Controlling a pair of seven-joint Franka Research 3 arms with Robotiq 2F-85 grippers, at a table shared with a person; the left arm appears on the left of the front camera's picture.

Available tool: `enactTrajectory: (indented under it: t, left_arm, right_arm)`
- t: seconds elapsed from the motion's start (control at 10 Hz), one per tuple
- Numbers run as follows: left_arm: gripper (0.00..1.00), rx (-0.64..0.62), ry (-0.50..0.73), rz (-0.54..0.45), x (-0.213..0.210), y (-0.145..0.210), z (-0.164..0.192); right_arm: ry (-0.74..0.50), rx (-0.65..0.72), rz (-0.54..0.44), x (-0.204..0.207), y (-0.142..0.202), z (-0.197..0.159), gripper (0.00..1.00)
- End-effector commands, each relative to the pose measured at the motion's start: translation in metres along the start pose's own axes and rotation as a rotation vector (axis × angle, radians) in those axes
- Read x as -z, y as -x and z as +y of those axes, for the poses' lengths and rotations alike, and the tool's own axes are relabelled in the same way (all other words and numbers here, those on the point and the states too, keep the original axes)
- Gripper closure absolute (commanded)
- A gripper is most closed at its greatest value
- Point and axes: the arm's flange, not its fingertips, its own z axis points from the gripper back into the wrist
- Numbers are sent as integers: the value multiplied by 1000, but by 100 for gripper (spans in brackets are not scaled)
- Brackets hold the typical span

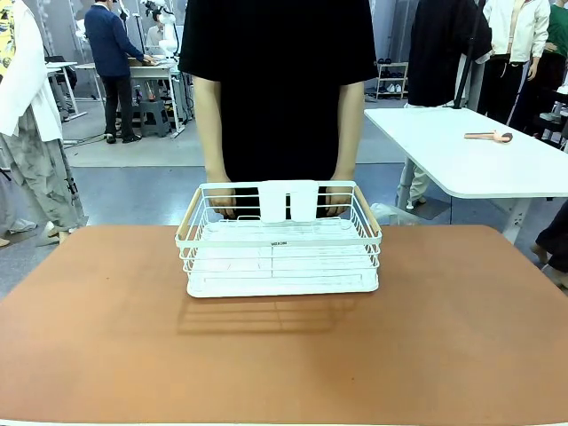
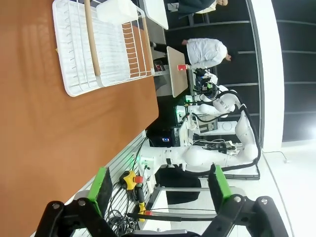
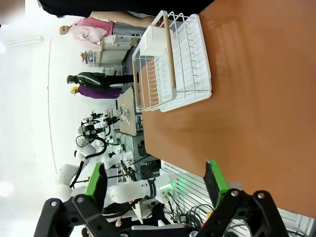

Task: Clean the table.
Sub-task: Pick up the Lint Roller when the human hands it over.

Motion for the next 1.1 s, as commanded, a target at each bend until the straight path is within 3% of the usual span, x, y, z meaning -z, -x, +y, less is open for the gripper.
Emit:
enactTrajectory:
  t: [0.0, 1.0]
  left_arm:
    - [0, 0, 2, -7, -3, 1, 0]
    - [0, 0, 2, -7, -3, 1, 0]
  right_arm:
    - [-3, 1, -3, -1, 1, 1, 0]
    - [-3, 1, -3, -1, 1, 1, 0]
